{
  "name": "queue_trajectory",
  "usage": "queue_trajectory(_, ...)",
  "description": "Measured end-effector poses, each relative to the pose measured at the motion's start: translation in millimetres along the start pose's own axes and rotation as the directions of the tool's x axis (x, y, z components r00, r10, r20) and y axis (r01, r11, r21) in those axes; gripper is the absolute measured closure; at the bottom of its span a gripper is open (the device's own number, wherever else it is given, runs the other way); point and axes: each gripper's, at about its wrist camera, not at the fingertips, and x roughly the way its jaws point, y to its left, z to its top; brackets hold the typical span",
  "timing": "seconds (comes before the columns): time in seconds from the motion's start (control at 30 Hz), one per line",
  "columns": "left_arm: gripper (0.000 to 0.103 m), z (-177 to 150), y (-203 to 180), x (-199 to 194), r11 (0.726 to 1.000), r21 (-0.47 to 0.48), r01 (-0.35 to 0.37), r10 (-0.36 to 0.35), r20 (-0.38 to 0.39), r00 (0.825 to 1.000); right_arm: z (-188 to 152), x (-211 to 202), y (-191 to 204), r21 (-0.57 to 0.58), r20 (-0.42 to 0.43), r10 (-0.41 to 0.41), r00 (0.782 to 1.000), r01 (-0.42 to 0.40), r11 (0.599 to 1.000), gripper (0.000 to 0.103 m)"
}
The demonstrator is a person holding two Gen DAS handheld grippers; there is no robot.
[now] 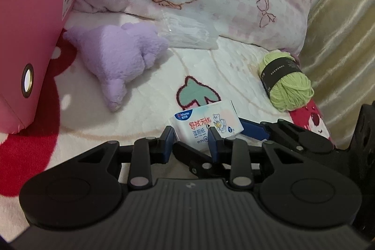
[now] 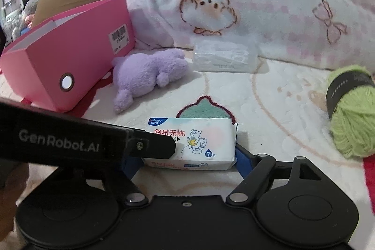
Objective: Organize objects
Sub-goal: 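Close the right gripper on the small white wet-wipe pack, then lift the small wet-wipe pack with the right gripper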
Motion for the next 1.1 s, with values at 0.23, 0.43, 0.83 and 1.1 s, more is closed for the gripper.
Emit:
queue_trajectory(0.23, 0.07, 2, -11, -10, 1.0, -0.003, -0.03, 0.03, -0.057, 0.998, -4, -13, 2, -0.005, -0.006, 0.038, 0.999, -0.038, 0.999, 0.021)
queue_trajectory(0.43, 0.068, 1, -22, -20, 0.997, 0.003, -0.077, 0.077, -0.111, 0.991, -4, -23, 14, -0.035, -0.029, 0.032, 0.999, -0.033, 0.999, 0.02)
queue_trajectory(0.83, 0.067, 4, -28, -52, 0.995, -0.01, -0.098, 0.096, -0.145, 0.985, 3, -47, 32, -0.036, -0.034, 0.044, 0.998, -0.046, 0.998, 0.02)
queue_trajectory(1.1, 0.067, 4, -40, -76, 0.993, 0.011, -0.119, 0.12, -0.167, 0.979, 10, -70, 45, -0.022, -0.058, 0.04, 0.997, -0.042, 0.999, 0.02)
